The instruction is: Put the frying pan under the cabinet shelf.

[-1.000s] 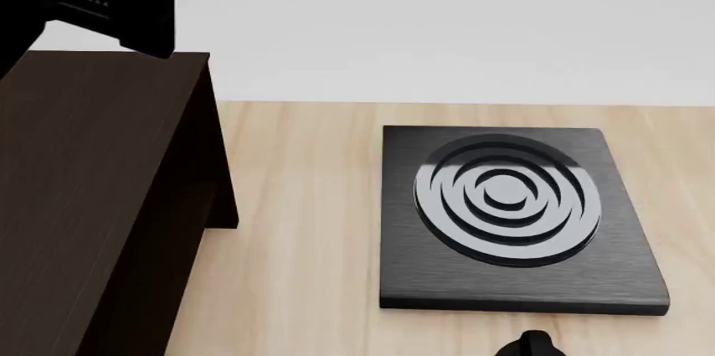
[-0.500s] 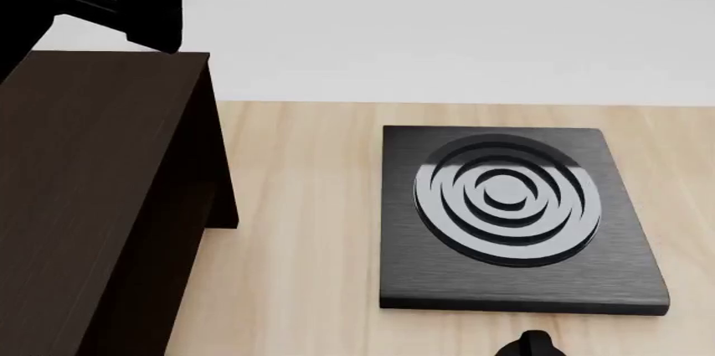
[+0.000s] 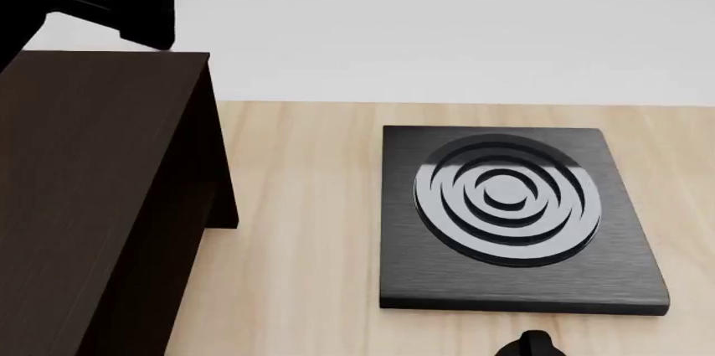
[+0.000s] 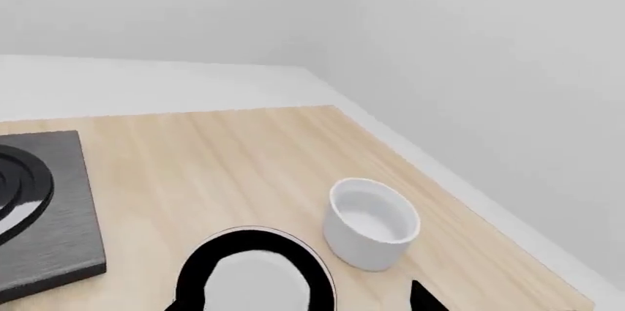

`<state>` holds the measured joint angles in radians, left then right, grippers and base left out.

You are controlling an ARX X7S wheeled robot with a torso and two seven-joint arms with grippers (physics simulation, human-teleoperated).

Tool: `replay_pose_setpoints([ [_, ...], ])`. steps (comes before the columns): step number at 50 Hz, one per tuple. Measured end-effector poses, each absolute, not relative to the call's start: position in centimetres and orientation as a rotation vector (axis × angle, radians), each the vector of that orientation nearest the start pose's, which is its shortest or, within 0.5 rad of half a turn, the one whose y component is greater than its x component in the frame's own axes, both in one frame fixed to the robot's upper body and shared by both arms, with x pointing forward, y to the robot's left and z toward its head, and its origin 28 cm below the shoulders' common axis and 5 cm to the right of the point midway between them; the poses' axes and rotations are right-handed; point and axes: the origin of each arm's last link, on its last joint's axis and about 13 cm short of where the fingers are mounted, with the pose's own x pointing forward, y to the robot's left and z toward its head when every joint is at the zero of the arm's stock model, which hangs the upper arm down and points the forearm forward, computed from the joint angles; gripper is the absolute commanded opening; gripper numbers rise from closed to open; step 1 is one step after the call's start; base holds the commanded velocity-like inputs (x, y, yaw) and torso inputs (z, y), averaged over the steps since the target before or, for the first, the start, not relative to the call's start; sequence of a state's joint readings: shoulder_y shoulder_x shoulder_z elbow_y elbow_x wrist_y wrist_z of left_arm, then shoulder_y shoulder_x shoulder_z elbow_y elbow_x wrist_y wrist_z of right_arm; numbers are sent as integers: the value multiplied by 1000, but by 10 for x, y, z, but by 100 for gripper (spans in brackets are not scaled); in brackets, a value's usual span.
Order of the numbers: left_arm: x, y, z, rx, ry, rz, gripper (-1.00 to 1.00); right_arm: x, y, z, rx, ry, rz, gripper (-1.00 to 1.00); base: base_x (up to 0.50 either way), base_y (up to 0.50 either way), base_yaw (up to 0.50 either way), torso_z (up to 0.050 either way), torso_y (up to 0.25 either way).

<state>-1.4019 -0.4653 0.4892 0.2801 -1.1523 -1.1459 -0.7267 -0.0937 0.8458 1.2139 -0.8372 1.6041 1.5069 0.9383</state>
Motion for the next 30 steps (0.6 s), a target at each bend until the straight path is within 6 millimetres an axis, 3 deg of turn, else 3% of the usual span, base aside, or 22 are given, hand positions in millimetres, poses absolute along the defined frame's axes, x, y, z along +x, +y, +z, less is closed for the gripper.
replay_pose_setpoints([
  [30,279,190,345,249,-177,-148,100,111,-236,205,-323,333,-553,100,0,0,0,0,0],
])
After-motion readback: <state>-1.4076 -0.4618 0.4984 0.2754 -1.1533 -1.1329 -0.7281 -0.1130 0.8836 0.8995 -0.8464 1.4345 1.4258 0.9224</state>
